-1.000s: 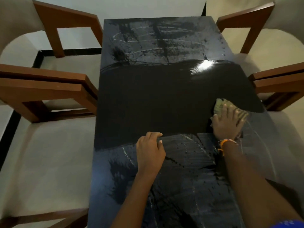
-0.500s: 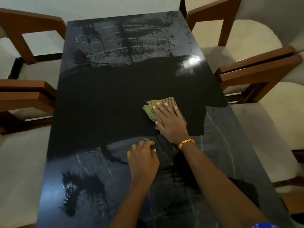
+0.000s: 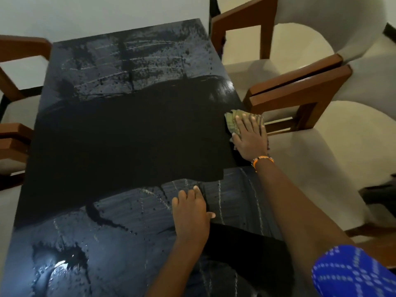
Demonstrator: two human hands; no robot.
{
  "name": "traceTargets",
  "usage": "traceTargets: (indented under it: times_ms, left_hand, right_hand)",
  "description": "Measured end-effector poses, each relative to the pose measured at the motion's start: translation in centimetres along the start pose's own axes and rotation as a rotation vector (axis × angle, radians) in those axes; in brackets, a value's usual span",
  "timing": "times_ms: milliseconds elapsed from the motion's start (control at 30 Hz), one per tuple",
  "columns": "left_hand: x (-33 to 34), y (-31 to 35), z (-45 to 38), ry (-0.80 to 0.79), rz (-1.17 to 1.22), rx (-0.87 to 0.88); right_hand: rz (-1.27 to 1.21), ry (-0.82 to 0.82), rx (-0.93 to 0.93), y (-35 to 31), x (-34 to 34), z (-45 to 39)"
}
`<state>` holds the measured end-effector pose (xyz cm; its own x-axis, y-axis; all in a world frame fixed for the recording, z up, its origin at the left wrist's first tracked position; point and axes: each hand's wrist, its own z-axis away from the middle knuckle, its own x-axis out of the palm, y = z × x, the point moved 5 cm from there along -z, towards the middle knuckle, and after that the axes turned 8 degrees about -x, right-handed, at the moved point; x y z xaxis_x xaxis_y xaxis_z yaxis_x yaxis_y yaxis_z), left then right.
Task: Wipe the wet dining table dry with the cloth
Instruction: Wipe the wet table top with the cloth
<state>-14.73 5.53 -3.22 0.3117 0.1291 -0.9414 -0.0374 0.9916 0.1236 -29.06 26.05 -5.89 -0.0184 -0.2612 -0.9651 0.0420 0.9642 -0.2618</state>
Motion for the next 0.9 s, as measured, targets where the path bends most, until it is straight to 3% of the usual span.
traceTargets:
  times_ms: [167, 333, 567, 900]
  left_hand:
    - [-0.2, 0.6, 0.1, -0.011, -0.089, -0.009]
    - [0.1, 0.5, -0.1, -0.006, -0.091, -0.002]
    - [-0.1, -1.1, -0.2, 0.015, 0.061, 0.011]
    - [-2.1, -15.2, 0.7, 0.055, 0.193, -0.174]
  right_hand:
    - [-0.034, -0.042, -0.037, 0.1, -0.4, 1.0]
    - [-0.06, 0.015, -0.055, 1.0, -0.1, 8.6]
    - [-0.005, 0.005, 0.039, -1.1, 0.9, 11.1]
    - [0.009, -0.052, -0.162, -19.5, 6.0, 9.6]
